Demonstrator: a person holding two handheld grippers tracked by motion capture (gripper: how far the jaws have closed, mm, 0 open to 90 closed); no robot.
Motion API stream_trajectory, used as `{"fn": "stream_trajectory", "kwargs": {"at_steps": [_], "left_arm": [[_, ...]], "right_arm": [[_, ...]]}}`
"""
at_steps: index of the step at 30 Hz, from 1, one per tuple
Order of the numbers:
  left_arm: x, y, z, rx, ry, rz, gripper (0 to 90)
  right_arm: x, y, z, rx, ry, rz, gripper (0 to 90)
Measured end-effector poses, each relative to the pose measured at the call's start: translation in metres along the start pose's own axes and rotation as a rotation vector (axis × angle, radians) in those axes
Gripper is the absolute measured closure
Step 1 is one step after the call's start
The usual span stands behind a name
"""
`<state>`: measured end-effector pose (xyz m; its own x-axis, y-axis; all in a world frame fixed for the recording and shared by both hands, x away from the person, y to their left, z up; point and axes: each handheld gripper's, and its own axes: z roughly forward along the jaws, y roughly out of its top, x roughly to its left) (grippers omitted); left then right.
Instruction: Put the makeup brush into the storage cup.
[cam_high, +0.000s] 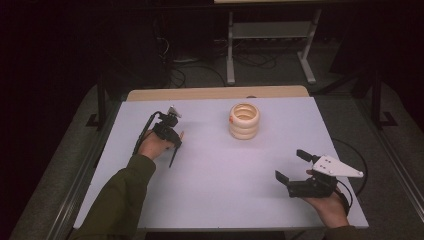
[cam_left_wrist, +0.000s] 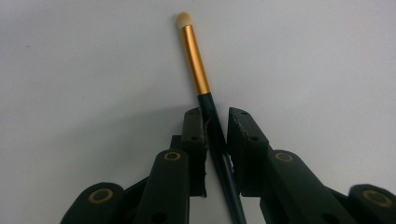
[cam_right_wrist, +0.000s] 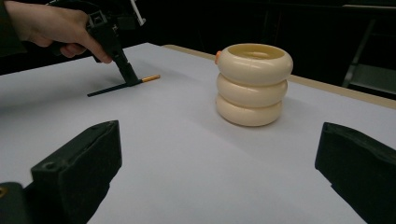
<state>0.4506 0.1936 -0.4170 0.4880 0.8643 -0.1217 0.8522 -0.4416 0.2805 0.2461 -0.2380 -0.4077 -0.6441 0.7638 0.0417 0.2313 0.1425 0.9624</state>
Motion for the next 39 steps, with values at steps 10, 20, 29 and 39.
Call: {"fn": "stream_trajectory", "kwargs": {"at_steps": [10,20,29,39], "left_arm": [[-0.0005,-0.0001,-0.0016,0.023,0.003,0.016,77.7],[-0.0012,0.0005,-0.0005,0.05,0.011,0.033,79.0],[-0.0021,0.0017,0.0,0.063,0.033,0.056,82.3],[-0.0038,0.0016,-0.0002,0.062,0.039,0.08,83.3]], "right_arm": [[0.0,-0.0005,0.0002,0.007,0.002,0.009,0.0],[-0.0002,-0.0003,0.0004,0.004,0.001,0.007,0.0],[-0.0001,-0.0005,0.0001,0.007,0.002,0.009,0.0],[-0.0004,-0.0005,0.0,0.002,0.0,0.004,0.0]]}}
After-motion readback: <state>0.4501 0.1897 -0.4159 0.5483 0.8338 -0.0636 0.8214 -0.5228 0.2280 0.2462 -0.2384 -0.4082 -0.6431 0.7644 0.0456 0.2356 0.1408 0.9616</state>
